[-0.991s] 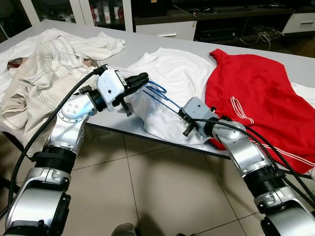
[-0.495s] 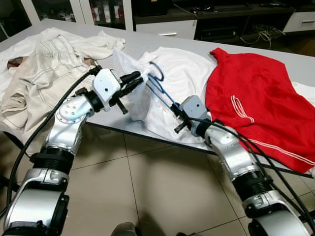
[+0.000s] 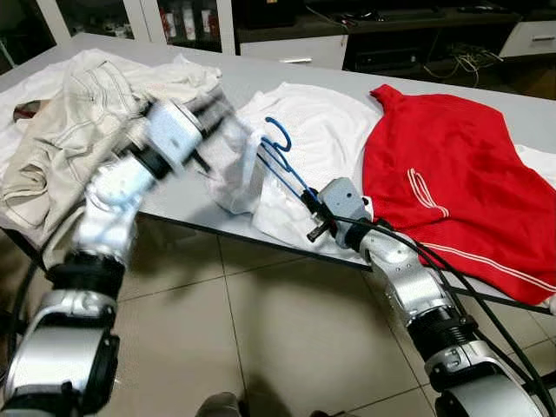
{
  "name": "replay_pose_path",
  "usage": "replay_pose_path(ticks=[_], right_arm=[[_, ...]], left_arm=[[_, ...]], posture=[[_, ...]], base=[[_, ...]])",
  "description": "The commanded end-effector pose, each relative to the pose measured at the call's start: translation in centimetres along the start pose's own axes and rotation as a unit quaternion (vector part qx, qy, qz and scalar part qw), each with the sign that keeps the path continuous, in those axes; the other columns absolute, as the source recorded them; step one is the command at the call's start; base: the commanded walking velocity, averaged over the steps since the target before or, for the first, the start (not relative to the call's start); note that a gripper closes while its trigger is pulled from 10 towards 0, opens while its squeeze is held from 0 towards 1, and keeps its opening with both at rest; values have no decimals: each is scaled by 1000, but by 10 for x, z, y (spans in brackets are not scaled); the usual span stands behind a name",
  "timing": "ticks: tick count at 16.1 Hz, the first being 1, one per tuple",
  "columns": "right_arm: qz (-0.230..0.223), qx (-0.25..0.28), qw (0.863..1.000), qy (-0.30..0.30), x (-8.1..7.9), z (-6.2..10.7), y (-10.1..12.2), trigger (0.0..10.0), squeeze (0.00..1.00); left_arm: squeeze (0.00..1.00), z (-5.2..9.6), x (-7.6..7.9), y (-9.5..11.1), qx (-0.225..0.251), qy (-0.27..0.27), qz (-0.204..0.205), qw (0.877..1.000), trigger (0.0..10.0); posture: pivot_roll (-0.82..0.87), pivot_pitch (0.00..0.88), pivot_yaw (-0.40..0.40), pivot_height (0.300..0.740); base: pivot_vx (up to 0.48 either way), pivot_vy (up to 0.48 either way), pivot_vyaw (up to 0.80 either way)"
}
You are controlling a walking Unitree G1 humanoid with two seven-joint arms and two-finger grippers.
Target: Hang hanger
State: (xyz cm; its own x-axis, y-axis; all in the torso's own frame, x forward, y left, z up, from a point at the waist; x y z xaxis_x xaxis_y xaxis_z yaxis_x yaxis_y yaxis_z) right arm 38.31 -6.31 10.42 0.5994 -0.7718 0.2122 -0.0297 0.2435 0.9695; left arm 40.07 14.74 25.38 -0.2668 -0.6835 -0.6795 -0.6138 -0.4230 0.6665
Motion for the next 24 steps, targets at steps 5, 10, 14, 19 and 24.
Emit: replay_pose_path(ticks=[5, 10, 14, 19, 24], right_arm=[[-1, 105, 994, -21, 19, 9, 47, 10000, 0], [55, 163, 985, -11, 39, 30, 91, 10000, 0], [31, 195, 980, -12, 47, 34, 107, 10000, 0], [5, 229, 973, 40, 31, 44, 117, 10000, 0], [9, 231, 970, 72, 22, 51, 119, 10000, 0]], left_arm=[[0, 20, -39, 5, 16, 101, 14, 995, 10000], [0, 42, -6, -20, -34, 55, 34, 997, 10000], [0, 43, 10, -31, -58, 33, 33, 997, 10000], [0, 54, 19, -58, -116, 17, 27, 993, 10000], [1000, 42, 10, -44, -67, 53, 36, 996, 10000]], posture=[[100, 9, 4, 740], [106, 8, -20, 740], [100, 4, -33, 740], [106, 0, -29, 740], [105, 0, -27, 740]], base=[[0, 0, 0], [0, 0, 0], [0, 0, 0], [0, 0, 0], [0, 0, 0]])
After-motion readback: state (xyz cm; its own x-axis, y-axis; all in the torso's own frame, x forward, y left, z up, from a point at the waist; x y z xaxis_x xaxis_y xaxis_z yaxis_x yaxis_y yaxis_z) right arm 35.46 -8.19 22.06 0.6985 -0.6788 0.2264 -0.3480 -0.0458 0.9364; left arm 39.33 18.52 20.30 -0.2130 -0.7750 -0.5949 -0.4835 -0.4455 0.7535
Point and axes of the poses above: a point about 5 cm out from each wrist's last joint towards the gripper, its own z axis pointing back from the gripper into the wrist, its own y axis along the axis of the wrist's last joint, x = y × z, the point moved 6 cm from there along -z, pointing out of the wrist towards the gripper, and after that the axes turned 5 degrees about -z, right-handed, at the moved point
